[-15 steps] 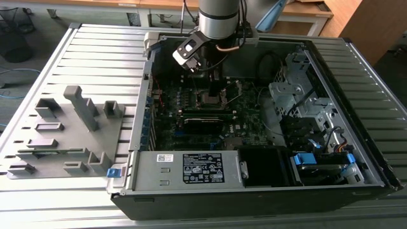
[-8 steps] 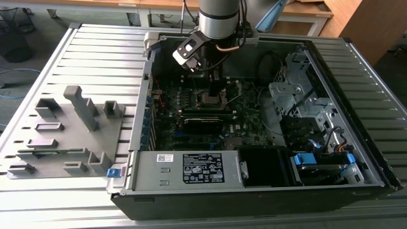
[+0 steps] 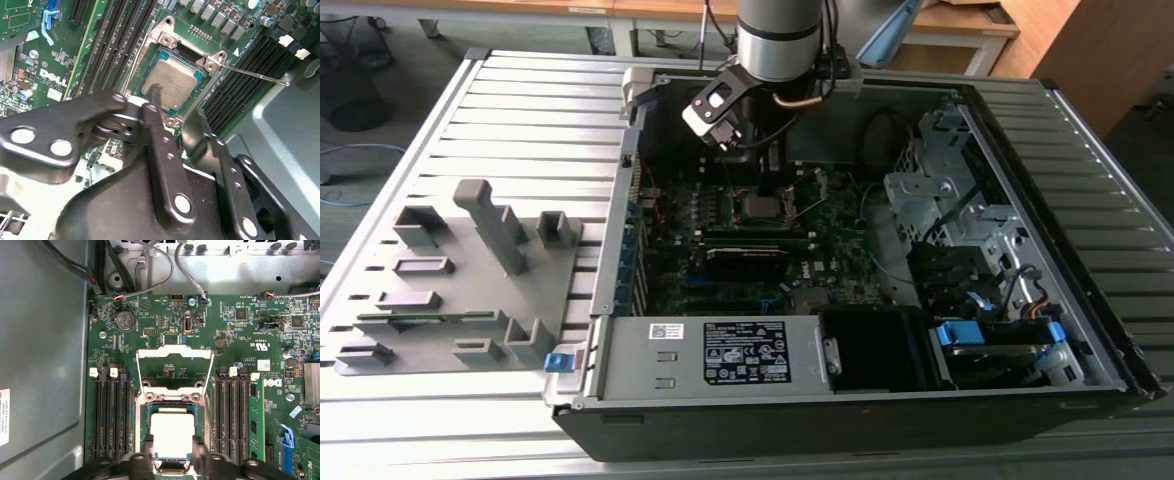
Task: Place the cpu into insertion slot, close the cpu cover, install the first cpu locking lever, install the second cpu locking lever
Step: 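Place the cpu into insertion slot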
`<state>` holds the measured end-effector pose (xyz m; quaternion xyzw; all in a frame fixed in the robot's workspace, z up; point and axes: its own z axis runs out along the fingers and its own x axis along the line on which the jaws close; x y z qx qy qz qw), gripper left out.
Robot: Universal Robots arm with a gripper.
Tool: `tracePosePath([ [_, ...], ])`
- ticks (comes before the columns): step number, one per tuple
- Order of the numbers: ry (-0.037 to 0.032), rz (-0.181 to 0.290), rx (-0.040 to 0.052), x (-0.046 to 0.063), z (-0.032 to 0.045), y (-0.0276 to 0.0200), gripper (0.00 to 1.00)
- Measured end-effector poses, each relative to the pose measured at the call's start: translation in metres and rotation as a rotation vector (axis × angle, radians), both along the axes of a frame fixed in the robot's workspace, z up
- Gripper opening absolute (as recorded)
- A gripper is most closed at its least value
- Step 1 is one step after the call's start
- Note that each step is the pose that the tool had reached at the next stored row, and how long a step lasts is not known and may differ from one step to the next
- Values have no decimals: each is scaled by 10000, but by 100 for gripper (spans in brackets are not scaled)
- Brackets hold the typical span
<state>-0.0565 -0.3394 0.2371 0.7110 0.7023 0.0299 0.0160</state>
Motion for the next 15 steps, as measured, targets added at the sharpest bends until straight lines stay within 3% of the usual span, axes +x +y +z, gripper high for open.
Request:
tracePosePath([
  [5,0,0,1,0,0,0,23],
  [6,0,0,0,0,1,0,23],
  [8,1,0,0,0,1,0,11],
  [15,3,0,-2,4,0,-3,10],
])
